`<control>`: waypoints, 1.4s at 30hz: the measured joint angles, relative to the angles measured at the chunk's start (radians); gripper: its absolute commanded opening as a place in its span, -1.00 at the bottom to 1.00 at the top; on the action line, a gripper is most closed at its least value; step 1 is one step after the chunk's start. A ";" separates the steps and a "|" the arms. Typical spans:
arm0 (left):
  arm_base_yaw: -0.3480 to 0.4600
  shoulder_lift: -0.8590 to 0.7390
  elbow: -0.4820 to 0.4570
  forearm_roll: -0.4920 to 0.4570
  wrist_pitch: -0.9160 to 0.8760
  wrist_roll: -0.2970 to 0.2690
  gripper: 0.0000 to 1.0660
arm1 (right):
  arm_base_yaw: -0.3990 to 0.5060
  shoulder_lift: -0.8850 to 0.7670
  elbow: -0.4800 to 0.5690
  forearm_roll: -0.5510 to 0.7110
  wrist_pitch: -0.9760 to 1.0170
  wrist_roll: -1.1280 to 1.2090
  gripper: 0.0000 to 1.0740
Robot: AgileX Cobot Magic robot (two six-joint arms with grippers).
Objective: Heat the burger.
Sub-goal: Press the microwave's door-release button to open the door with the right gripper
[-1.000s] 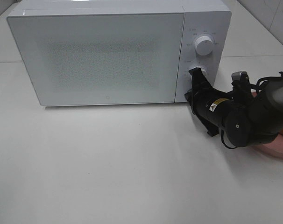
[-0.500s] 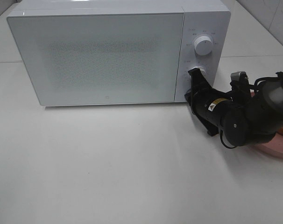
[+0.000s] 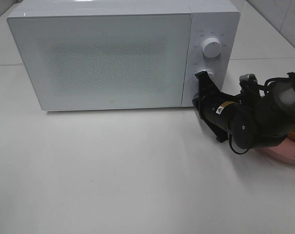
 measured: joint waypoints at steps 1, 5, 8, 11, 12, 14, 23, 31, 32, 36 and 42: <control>0.000 0.000 0.000 0.000 0.000 0.000 -1.00 | 0.000 -0.006 0.000 0.001 0.008 0.000 -1.00; 0.000 0.000 0.000 0.000 0.000 0.000 -1.00 | 0.000 -0.013 0.000 0.007 0.016 -0.014 -1.00; 0.000 0.000 0.000 0.000 0.000 0.000 -1.00 | 0.000 -0.029 -0.005 0.014 0.054 -0.047 -1.00; 0.000 0.000 0.000 0.000 0.000 0.000 -1.00 | 0.000 -0.034 -0.007 0.020 0.067 -0.057 -1.00; 0.000 0.000 0.000 0.000 0.000 0.000 -1.00 | 0.000 -0.034 -0.007 0.020 0.067 -0.057 -1.00; 0.000 0.000 0.000 0.000 0.000 0.000 -1.00 | 0.000 -0.041 -0.008 0.020 0.082 -0.057 -1.00; 0.000 0.000 0.000 0.000 0.000 0.000 -1.00 | 0.000 -0.068 0.015 0.020 0.058 -0.060 -1.00; 0.000 0.000 0.000 0.000 0.000 0.000 -1.00 | 0.000 -0.069 0.024 0.022 0.027 -0.060 -1.00; 0.000 0.000 0.000 0.000 0.000 0.000 -1.00 | 0.000 -0.069 0.025 0.031 0.022 -0.060 -1.00; 0.000 0.000 0.000 0.000 0.000 0.000 -1.00 | 0.000 -0.069 0.026 0.039 0.017 -0.060 -1.00; 0.000 0.000 0.000 0.000 0.000 0.000 -1.00 | 0.000 -0.057 0.010 0.049 0.021 -0.060 -1.00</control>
